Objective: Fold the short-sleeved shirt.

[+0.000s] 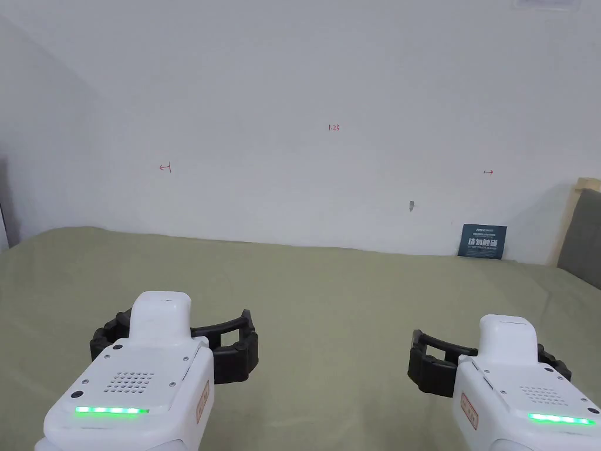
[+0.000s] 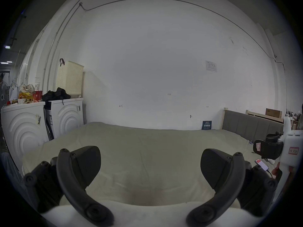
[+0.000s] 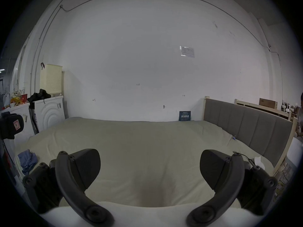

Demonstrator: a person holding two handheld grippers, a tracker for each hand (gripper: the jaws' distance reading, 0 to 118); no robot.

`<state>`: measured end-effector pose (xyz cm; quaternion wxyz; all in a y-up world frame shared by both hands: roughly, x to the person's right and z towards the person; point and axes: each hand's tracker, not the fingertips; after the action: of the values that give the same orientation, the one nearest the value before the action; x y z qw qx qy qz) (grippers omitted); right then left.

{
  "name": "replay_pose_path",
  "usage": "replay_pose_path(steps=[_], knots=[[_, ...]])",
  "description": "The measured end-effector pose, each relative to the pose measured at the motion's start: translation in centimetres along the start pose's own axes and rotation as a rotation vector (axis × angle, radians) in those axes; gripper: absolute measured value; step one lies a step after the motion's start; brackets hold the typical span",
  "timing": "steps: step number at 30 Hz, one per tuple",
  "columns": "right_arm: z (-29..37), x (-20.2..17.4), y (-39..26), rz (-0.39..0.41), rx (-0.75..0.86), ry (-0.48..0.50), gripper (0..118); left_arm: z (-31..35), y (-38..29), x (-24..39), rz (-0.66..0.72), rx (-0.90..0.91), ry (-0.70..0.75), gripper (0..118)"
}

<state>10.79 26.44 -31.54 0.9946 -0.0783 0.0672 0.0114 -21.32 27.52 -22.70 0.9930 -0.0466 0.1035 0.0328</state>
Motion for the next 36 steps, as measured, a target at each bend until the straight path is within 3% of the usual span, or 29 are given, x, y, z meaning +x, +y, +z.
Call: replay_pose_path(steps=[7,17,21,25,36], knots=[[0.1,0.2,0.3,0.018,-0.003,0.021,118,0.1,0.0,-0.2,0.002,-0.005,0.009,118],[-0.2,0.3,0.5,-0.030,-0.056,-0.010,118,0.1,-0.1,-0.3,-0.005,-0.019,0.018,118],[-0.4,0.5,0.6,-0.018,-0.113,0.091,118,0.0,-0.2,-0.5,0.007,-0.024,0.016,118],[-0.3,-0.1,0.4,-0.010,-0.117,0.084,118,-0.2,-0.1,-0.6,0.018,-0.038,0.020,118],[-0.3,0.6,1.2,-0.082,-0.112,0.070,118,0.0,-0.3,-0.5,0.024,-0.049,0.017,118]])
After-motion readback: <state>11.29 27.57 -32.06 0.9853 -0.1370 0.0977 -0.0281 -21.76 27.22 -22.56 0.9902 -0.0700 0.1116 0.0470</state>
